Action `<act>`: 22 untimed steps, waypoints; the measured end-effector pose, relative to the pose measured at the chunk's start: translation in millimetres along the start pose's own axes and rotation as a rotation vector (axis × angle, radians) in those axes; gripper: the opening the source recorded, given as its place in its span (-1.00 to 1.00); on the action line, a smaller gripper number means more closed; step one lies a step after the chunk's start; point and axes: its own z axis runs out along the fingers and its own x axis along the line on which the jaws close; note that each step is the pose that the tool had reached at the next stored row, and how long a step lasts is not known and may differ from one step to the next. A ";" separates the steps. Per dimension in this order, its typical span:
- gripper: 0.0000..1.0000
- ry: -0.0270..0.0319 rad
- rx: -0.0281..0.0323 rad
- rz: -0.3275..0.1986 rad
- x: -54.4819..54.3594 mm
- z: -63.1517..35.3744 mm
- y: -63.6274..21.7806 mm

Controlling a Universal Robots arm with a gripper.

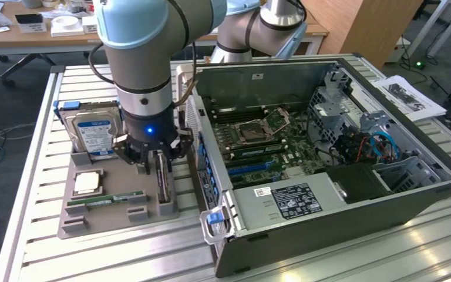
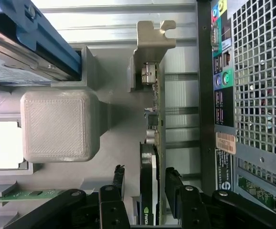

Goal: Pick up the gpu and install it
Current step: 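Pick up the gpu and move the gpu toward the slot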

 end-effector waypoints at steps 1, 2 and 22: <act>-0.05 0.0000 -0.0001 0.000 0.0 0.7 0.0; -0.05 0.0000 0.0000 0.000 0.1 1.2 0.0; -0.05 -0.0002 0.0000 0.000 -1.6 2.4 0.1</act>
